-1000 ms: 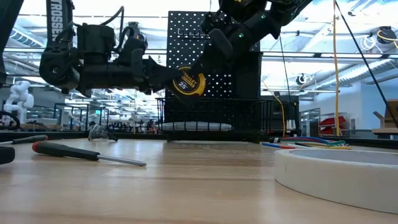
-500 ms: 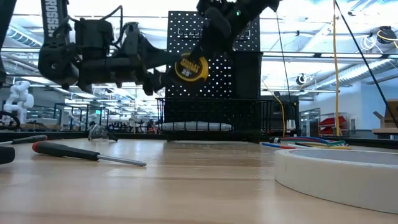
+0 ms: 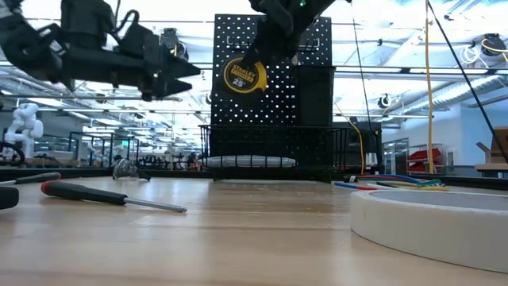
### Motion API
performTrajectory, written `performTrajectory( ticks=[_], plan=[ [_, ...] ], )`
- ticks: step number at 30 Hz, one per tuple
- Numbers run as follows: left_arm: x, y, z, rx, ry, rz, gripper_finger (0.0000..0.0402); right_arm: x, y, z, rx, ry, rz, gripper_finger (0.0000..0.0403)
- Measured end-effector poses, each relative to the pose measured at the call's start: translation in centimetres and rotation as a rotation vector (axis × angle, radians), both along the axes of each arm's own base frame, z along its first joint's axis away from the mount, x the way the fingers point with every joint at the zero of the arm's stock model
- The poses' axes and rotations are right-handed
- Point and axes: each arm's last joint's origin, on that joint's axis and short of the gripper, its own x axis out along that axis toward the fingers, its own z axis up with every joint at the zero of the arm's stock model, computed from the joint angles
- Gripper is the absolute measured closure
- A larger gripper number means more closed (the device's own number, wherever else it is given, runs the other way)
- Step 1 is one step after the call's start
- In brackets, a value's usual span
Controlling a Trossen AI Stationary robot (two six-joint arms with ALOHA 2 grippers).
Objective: Hang tools onto peg board
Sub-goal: Hang the measuring tape on the wire basket on the peg board
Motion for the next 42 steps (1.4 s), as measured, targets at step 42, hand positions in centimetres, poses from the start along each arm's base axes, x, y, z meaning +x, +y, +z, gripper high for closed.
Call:
performTrajectory(
  ticks=[42],
  plan=[
    [-2.4, -0.5, 2.3, 0.016, -0.026, 0.129, 0.0025, 3.5, -1.0, -6.6, -0.167, 0.174, 0.020, 0.0064]
  ],
)
